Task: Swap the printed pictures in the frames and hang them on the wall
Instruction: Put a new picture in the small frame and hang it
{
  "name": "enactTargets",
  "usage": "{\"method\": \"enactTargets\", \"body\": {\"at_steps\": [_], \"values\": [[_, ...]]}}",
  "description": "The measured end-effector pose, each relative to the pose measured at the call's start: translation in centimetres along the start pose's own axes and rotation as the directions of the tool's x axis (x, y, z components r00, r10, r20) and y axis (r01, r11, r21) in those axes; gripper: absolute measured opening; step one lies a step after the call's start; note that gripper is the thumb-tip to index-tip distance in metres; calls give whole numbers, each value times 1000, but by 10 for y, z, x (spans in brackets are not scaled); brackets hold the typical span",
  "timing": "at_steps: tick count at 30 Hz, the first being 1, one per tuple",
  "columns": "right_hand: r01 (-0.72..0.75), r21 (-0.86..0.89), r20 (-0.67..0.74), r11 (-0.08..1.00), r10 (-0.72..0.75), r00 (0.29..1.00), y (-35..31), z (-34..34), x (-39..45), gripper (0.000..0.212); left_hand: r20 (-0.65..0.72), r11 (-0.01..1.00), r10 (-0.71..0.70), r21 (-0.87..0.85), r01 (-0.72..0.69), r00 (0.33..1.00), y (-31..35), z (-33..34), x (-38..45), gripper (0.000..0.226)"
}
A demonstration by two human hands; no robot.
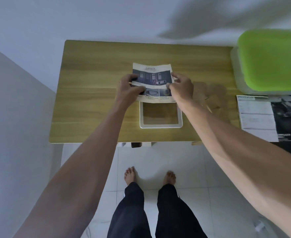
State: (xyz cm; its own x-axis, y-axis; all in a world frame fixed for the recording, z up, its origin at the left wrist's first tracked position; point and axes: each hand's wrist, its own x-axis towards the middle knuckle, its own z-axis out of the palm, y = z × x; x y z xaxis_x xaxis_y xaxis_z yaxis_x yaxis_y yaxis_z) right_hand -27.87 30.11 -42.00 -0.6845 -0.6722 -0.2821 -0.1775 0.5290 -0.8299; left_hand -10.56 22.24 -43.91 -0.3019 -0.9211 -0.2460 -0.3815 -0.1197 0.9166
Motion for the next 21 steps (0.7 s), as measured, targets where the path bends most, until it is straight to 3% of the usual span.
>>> {"method": "enactTargets", "body": {"at_steps": [3, 9, 21], "values": [[7, -67, 15, 998, -6, 1000, 20, -15, -8, 54, -67, 992, -4, 125, 12, 998, -9, 19, -15, 38], [78, -215, 48, 973, -69, 996, 47, -27, -26, 51, -65, 944, 7, 329, 15, 998, -19, 37, -42, 47], [73, -400, 70, 913, -49, 996, 71, -25, -24, 65, -37, 874, 55, 486, -30, 998, -25, 53, -54, 54]]}}
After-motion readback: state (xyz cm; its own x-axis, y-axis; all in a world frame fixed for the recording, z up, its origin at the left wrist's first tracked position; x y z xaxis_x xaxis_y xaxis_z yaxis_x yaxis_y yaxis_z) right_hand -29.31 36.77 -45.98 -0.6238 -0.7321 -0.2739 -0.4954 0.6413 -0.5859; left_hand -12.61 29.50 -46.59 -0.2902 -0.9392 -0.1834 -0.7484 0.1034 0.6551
